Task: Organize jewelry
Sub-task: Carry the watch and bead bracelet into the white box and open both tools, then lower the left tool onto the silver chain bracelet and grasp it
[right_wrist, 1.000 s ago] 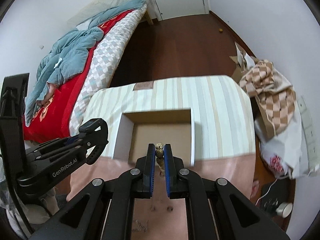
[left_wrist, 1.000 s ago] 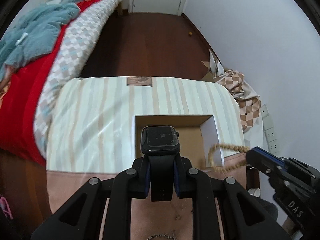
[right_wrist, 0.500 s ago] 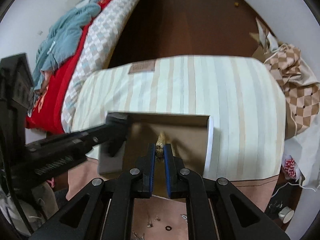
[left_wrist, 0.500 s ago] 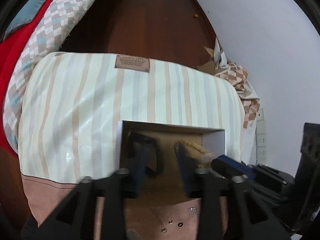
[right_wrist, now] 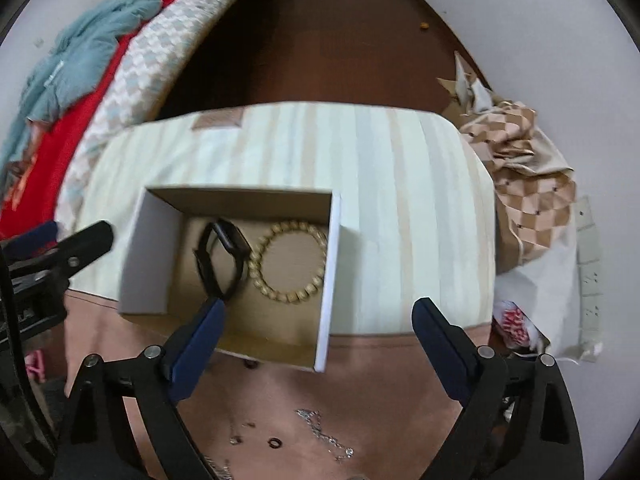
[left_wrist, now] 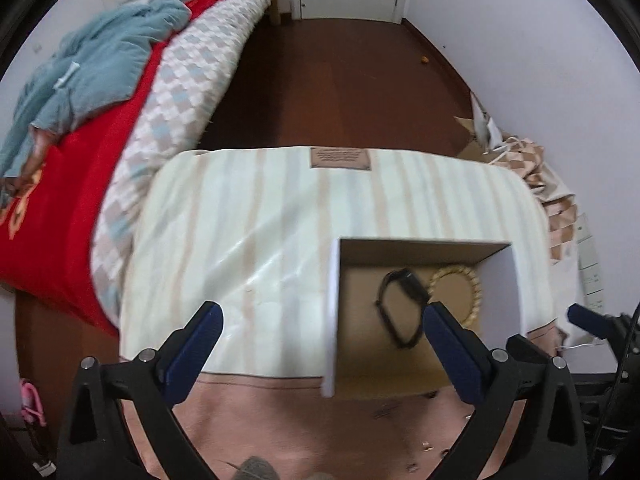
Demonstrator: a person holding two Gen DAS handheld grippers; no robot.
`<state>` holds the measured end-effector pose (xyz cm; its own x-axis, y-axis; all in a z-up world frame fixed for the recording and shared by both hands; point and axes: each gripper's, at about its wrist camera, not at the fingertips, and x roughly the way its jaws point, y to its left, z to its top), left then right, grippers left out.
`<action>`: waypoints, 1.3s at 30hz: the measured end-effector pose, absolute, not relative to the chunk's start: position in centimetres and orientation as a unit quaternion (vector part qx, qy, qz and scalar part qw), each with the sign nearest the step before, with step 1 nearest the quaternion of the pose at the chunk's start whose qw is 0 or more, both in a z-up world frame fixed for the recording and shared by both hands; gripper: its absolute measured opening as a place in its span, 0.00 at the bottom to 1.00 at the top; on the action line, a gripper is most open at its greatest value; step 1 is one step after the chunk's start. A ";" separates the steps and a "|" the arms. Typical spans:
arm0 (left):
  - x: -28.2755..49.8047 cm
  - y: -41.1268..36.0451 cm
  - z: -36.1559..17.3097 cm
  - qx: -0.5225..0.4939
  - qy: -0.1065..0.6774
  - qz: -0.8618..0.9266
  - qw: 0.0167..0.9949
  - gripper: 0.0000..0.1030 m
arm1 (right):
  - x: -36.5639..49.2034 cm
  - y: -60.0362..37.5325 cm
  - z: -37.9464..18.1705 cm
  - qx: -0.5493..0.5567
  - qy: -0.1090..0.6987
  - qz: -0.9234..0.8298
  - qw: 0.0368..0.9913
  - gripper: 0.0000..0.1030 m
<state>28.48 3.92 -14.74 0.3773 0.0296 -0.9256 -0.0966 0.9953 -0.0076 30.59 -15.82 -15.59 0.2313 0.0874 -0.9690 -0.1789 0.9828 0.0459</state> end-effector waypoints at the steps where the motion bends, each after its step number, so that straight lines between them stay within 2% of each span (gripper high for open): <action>1: 28.1 3.9 -14.9 -0.021 0.554 0.044 0.831 0.99 | 30.3 -15.7 -16.0 -0.041 0.616 0.081 0.782 0.95; 2: 27.8 4.0 -15.0 -0.017 0.553 0.047 0.832 0.99 | 30.0 -15.7 -16.3 -0.041 0.617 0.078 0.782 0.99; 10: 25.3 4.4 -14.2 -0.011 0.538 0.060 0.841 0.99 | 28.0 -15.3 -15.4 -0.048 0.597 0.057 0.799 1.00; 32: 15.2 3.0 -4.5 -0.003 0.452 0.069 0.889 0.99 | 18.4 -15.5 -3.7 -0.041 0.498 0.055 0.864 1.00; 39: 12.8 3.1 -4.2 -0.009 0.447 0.082 0.891 0.99 | 15.5 -16.5 -2.3 -0.017 0.490 0.067 0.869 1.00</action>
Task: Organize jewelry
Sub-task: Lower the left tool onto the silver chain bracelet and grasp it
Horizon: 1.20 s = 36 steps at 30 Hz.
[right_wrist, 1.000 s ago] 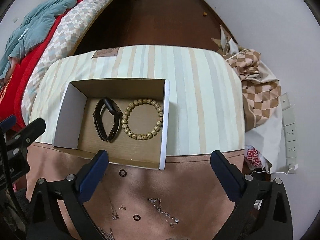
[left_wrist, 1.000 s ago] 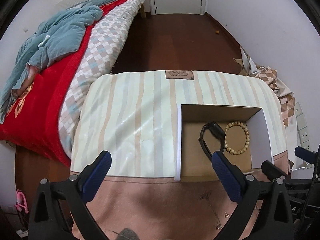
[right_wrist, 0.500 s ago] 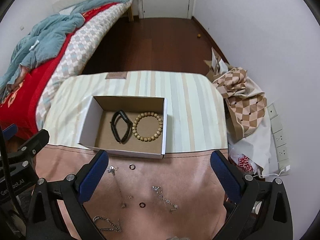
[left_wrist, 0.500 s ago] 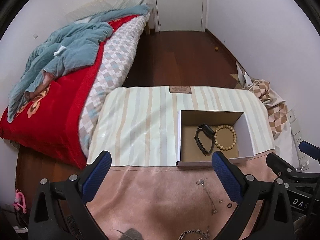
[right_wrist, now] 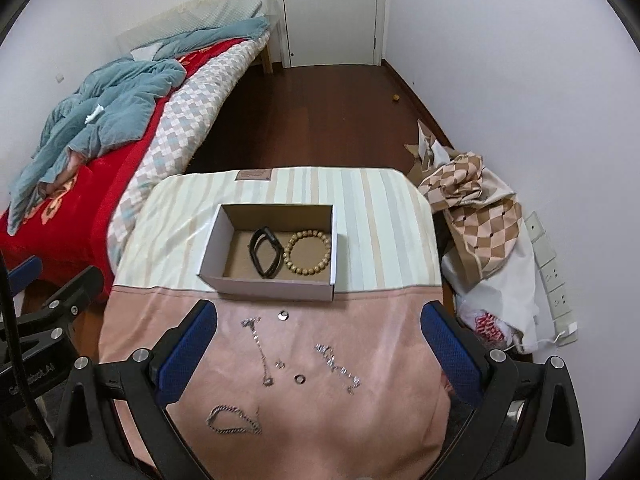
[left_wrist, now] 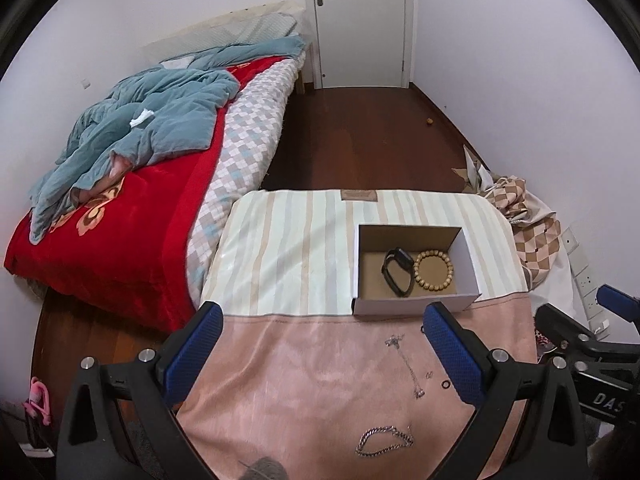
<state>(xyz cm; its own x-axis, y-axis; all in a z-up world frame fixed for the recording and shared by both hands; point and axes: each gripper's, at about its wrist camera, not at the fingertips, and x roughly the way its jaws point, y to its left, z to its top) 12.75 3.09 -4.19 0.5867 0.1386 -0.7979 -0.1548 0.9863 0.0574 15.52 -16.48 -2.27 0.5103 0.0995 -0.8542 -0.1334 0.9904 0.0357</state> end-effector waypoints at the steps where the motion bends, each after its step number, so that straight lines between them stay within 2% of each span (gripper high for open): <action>1: 12.4 3.1 -4.5 -0.009 0.449 0.086 0.889 0.99 | 15.1 -16.6 -2.4 -0.014 0.492 0.069 0.868 1.00; 5: 11.2 3.2 -7.3 -0.006 0.470 0.098 0.877 0.99 | 13.8 -18.0 -5.1 0.001 0.515 0.070 0.854 1.00; 13: 8.1 2.2 -17.5 -0.002 0.561 0.085 0.823 0.99 | 10.8 -21.9 -14.3 0.033 0.590 0.062 0.804 1.00; 20: 7.6 0.6 -22.7 -0.026 0.611 0.022 0.791 0.98 | 9.4 -23.9 -18.1 0.054 0.606 0.053 0.792 0.97; 23: 7.7 -0.1 -24.4 -0.022 0.631 0.008 0.775 0.84 | 9.1 -23.8 -18.8 0.053 0.610 0.054 0.789 0.94; 25: 7.6 -0.4 -25.2 -0.019 0.639 0.003 0.769 0.81 | 9.1 -23.8 -18.8 0.053 0.610 0.054 0.789 0.94; 29: 7.2 -0.8 -25.4 -0.019 0.633 -0.007 0.774 0.67 | 9.2 -24.0 -18.7 0.057 0.608 0.050 0.791 0.94; 30: 7.2 -1.0 -25.3 -0.013 0.629 -0.008 0.777 0.57 | 9.2 -24.2 -18.7 0.059 0.607 0.049 0.791 0.94; 31: 7.1 -1.2 -25.2 -0.002 0.629 -0.006 0.778 0.53 | 9.2 -24.3 -18.8 0.060 0.607 0.048 0.791 0.94; 32: 7.1 -1.4 -25.1 0.001 0.626 -0.013 0.779 0.39 | 9.2 -24.3 -18.7 0.060 0.607 0.047 0.791 0.94; 33: 7.0 -1.6 -24.9 0.004 0.625 -0.017 0.781 0.18 | 9.2 -24.3 -18.8 0.061 0.607 0.046 0.791 0.94; 34: 7.0 -1.9 -24.8 0.002 0.626 -0.021 0.780 0.08 | 9.1 -24.3 -18.9 0.061 0.607 0.045 0.791 0.94; 36: 7.1 -1.9 -24.7 -0.008 0.629 -0.029 0.777 0.06 | 9.0 -24.4 -19.1 0.062 0.608 0.044 0.790 0.92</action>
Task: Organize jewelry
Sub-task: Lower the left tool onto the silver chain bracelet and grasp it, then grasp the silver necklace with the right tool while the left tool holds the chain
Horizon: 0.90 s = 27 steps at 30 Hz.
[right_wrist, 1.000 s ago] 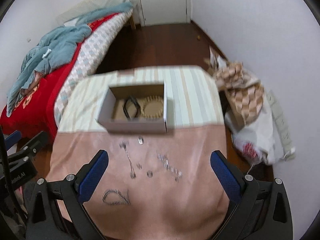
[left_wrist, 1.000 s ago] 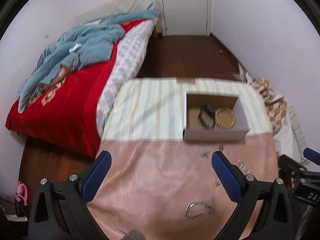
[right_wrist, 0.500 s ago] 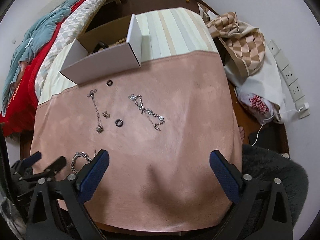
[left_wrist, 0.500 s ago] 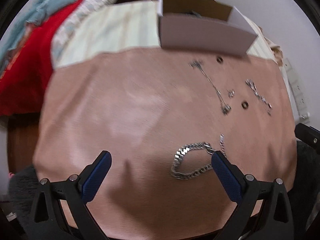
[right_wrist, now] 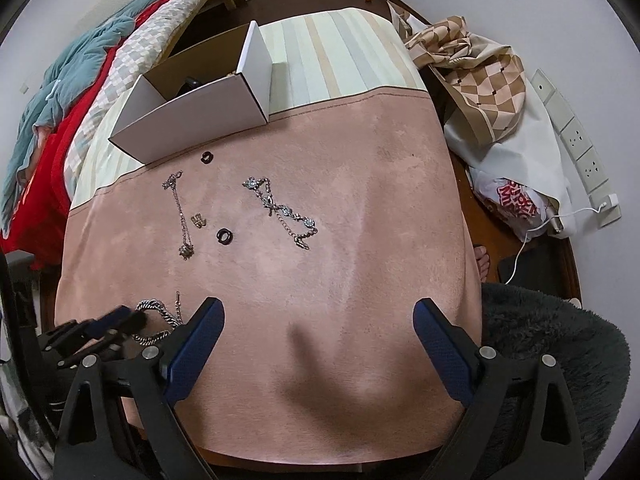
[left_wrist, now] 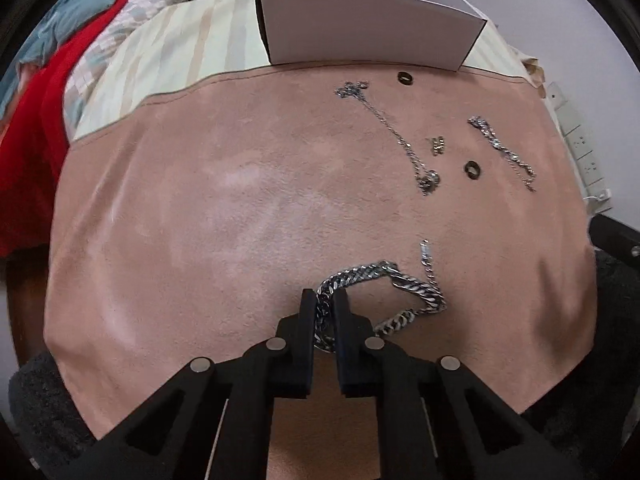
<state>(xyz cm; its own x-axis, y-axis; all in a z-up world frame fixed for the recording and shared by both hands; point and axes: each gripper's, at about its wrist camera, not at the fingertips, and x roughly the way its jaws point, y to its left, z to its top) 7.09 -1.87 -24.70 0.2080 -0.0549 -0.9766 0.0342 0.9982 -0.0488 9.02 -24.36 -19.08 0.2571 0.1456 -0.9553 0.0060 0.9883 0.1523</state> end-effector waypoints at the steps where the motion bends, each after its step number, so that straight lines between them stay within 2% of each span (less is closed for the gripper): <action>1: 6.9 -1.9 -24.7 -0.012 0.629 -0.030 0.777 0.06 | 9.0 -24.3 -19.1 0.063 0.608 0.044 0.790 0.91; 3: 6.7 -1.9 -24.6 -0.020 0.629 -0.034 0.777 0.06 | 8.9 -24.4 -19.1 0.062 0.606 0.043 0.791 0.86; 14: 7.6 0.3 -18.7 -0.058 0.568 -0.035 0.820 0.05 | 9.2 -25.4 -17.9 0.085 0.590 0.041 0.802 0.85; 19: 8.8 1.2 -18.4 -0.049 0.555 -0.027 0.830 0.05 | 9.6 -23.5 -18.2 0.093 0.583 0.089 0.802 0.85; 20: 9.1 1.7 -18.4 -0.048 0.554 -0.023 0.831 0.05 | 9.7 -22.9 -18.4 0.092 0.581 0.100 0.803 0.82; 22: 9.2 2.3 -18.8 -0.046 0.555 -0.016 0.831 0.05 | 10.4 -20.8 -19.4 0.088 0.580 0.134 0.798 0.65; 23: 9.3 2.8 -19.2 -0.048 0.557 -0.012 0.829 0.05 | 10.7 -19.8 -19.9 0.083 0.582 0.148 0.795 0.54; 24: 9.2 3.0 -19.3 -0.051 0.559 -0.010 0.828 0.05 | 10.8 -19.0 -20.4 0.079 0.583 0.156 0.793 0.48; 27: 9.2 4.4 -20.1 -0.062 0.565 -0.001 0.823 0.05 | 11.2 -16.2 -22.0 0.063 0.582 0.180 0.791 0.48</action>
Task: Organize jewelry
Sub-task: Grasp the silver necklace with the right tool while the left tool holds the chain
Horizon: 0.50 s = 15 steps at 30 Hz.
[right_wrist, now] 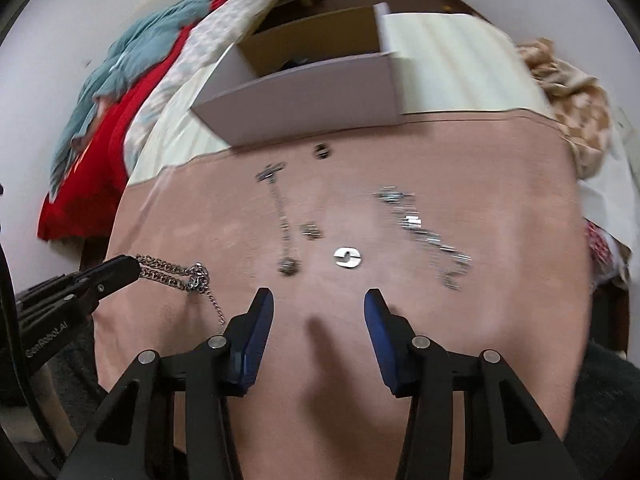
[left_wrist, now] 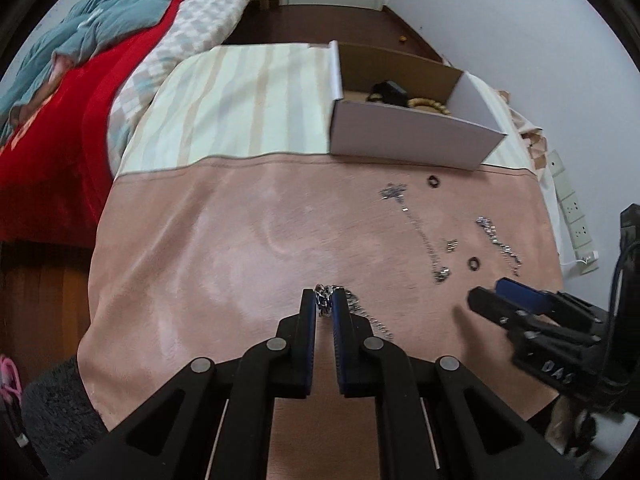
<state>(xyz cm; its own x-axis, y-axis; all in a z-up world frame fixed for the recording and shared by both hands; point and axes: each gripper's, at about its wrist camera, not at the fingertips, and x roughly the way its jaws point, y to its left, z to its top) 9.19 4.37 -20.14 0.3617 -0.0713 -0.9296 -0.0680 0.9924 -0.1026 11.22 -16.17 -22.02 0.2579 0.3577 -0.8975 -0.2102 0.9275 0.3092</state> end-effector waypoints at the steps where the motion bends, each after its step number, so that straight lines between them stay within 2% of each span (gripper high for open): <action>1: 9.1 4.8 -20.4 -0.065 0.566 0.002 0.821 0.05 | 11.2 -15.5 -22.3 0.060 0.581 0.185 0.791 0.48; 8: 9.1 6.5 -20.4 -0.085 0.566 0.007 0.820 0.05 | 11.6 -11.9 -23.7 0.018 0.572 0.199 0.795 0.46; 9: 9.1 6.5 -20.3 -0.086 0.565 0.006 0.821 0.05 | 11.6 -11.5 -23.7 0.009 0.567 0.202 0.799 0.30; 10: 9.1 6.5 -20.2 -0.088 0.564 0.004 0.821 0.05 | 11.7 -11.2 -23.8 -0.002 0.565 0.200 0.800 0.23; 11: 9.1 6.5 -20.0 -0.091 0.563 0.002 0.821 0.05 | 11.8 -11.0 -23.9 -0.009 0.564 0.200 0.801 0.06; 12: 9.1 6.5 -19.9 -0.092 0.563 0.000 0.821 0.05 | 11.9 -10.9 -24.0 -0.009 0.567 0.201 0.798 0.00; 15: 9.2 6.1 -19.0 -0.092 0.557 -0.009 0.825 0.05 | 11.8 -10.9 -23.6 -0.004 0.558 0.199 0.806 0.00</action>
<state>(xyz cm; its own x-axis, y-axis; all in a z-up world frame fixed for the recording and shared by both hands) 9.24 6.08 -18.98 0.3788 -0.1173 -0.9180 -0.0877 0.9829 -0.1617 11.84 -10.91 -23.63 0.2981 0.3158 -0.9008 -0.3258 0.9207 0.2149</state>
